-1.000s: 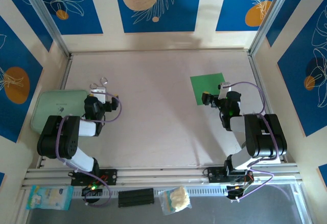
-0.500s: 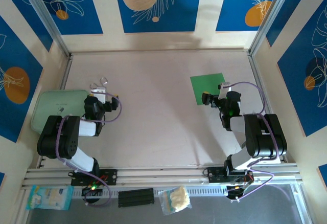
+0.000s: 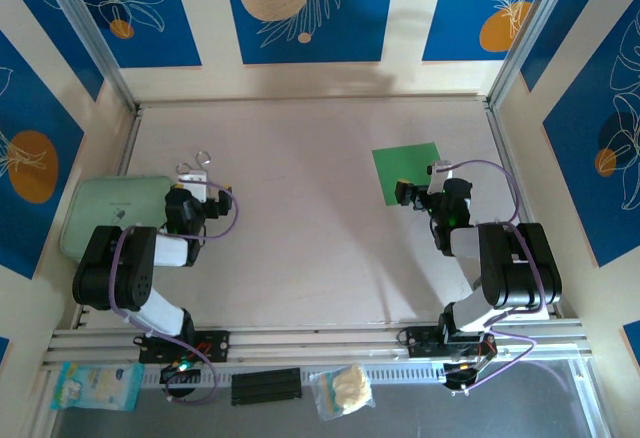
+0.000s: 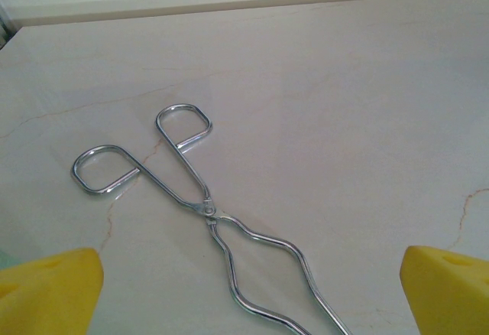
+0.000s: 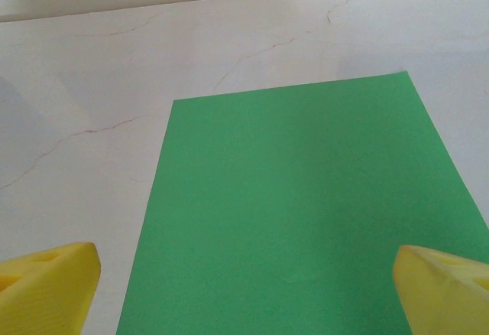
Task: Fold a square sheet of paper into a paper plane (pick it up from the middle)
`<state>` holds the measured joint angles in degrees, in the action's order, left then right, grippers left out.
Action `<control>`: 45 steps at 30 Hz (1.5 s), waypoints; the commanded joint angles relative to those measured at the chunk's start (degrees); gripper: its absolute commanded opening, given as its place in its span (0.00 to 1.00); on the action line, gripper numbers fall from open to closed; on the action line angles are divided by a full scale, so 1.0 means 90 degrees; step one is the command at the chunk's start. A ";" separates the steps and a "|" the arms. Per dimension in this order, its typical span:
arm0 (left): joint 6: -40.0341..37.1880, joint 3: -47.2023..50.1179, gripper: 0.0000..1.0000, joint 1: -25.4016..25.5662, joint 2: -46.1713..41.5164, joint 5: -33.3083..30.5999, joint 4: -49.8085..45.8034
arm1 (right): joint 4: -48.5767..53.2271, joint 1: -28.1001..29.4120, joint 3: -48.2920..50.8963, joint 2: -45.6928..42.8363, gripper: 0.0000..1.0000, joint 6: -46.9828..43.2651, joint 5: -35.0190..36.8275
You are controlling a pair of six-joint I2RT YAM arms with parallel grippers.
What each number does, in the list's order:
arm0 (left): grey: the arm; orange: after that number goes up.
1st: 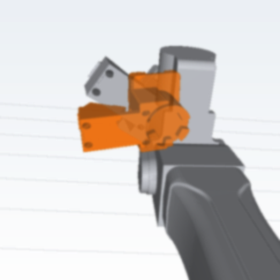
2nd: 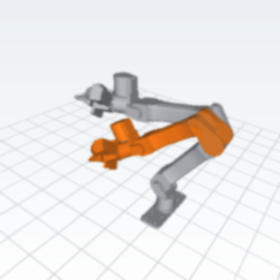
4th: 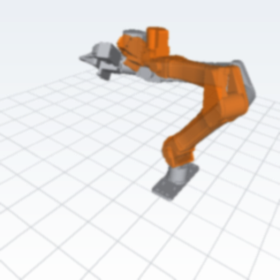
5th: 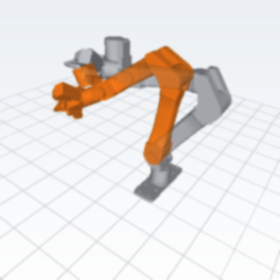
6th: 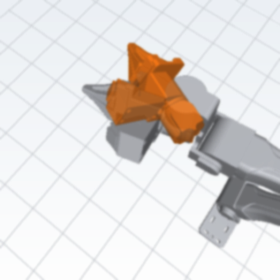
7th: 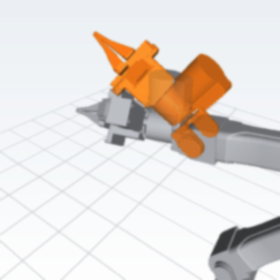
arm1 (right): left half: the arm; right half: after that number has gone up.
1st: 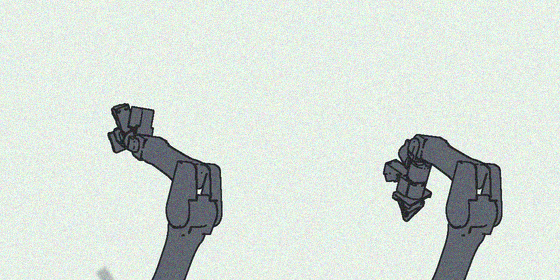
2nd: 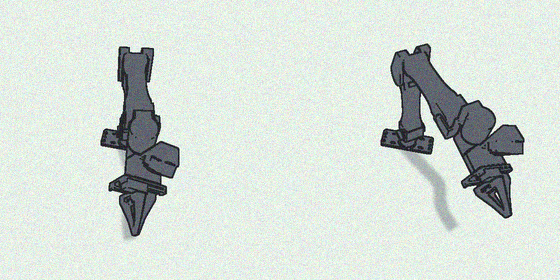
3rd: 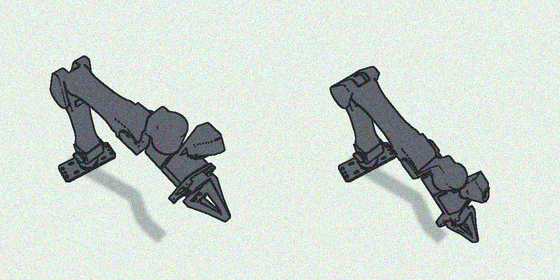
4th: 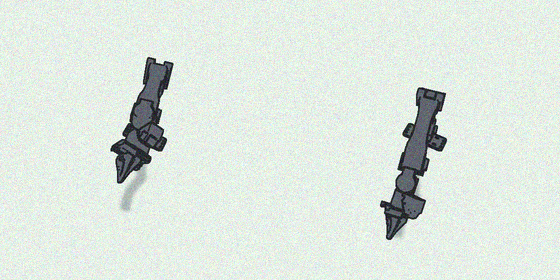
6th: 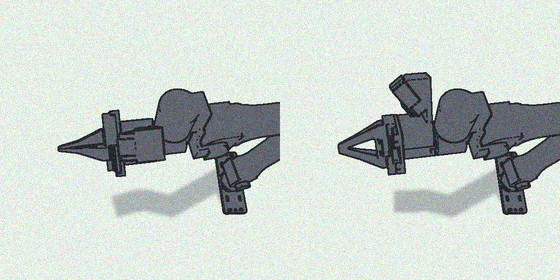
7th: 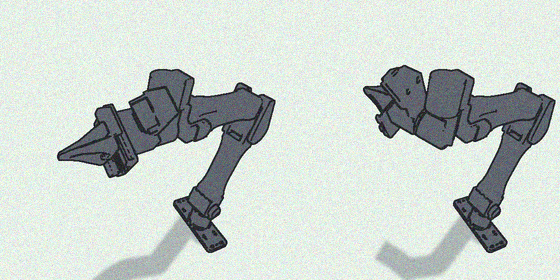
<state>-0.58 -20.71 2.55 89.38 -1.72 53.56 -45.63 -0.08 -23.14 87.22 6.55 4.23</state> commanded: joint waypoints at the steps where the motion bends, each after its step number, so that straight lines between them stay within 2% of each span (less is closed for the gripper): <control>1: -0.0153 -0.0009 0.99 0.0054 -0.0005 0.0019 0.0161 | -0.0078 -0.0021 -0.0063 -0.0043 0.99 -0.0074 -0.0064; 5: -0.0135 0.0157 0.99 0.0088 -0.0464 -0.0176 0.0078 | 0.0728 0.0028 -0.0240 -0.0675 0.99 -0.0075 0.0116; 8: -0.0150 0.0108 0.99 0.0104 -0.1199 -0.0229 -0.0612 | 0.1924 0.0111 -0.0674 -0.1262 0.99 0.0070 0.0470; 10: -0.0058 -0.0129 0.99 0.0127 -0.1704 -0.0295 -0.1459 | 0.2610 0.0175 -0.0984 -0.1489 0.99 0.0350 0.0680; 15: 0.1154 -0.1183 1.00 0.0127 -0.2513 -0.0304 -0.3626 | 0.4936 0.0375 -0.2332 -0.1633 0.99 0.1320 0.0413; 18: 0.2000 -0.1868 0.99 0.0124 -0.2668 -0.0171 -0.4862 | 0.5835 0.0555 -0.3084 -0.1361 0.99 0.1653 0.0011; 21: 0.2740 -0.2307 0.99 0.0127 -0.2606 -0.0008 -0.5640 | 0.6612 0.0743 -0.3780 -0.0916 0.99 0.2157 -0.0320; 23: 0.3034 -0.2365 0.99 0.0125 -0.2532 0.0219 -0.5671 | 0.7082 0.0861 -0.4119 -0.0535 0.99 0.2604 -0.0441; 26: 0.3458 -0.2311 0.99 0.0127 -0.2458 0.0460 -0.5561 | 0.7191 0.0906 -0.4233 -0.0121 0.99 0.2701 -0.0958; 29: 0.3497 -0.2345 1.00 0.0125 -0.2314 0.0938 -0.5495 | 0.7357 0.0824 -0.4418 0.0392 0.99 0.2824 -0.1112; 37: 0.3361 -0.2719 0.99 0.0126 -0.1797 0.1833 -0.5601 | 0.7930 0.0400 -0.5790 0.2134 0.99 0.3032 -0.0827; 45: 0.3497 -0.2961 0.99 0.0126 -0.1469 0.1822 -0.5896 | 0.8532 0.0126 -0.7172 0.3443 0.99 0.2917 -0.0460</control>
<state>30.15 -45.28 3.29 75.46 12.91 2.24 26.33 1.30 -84.51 115.63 32.86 -1.45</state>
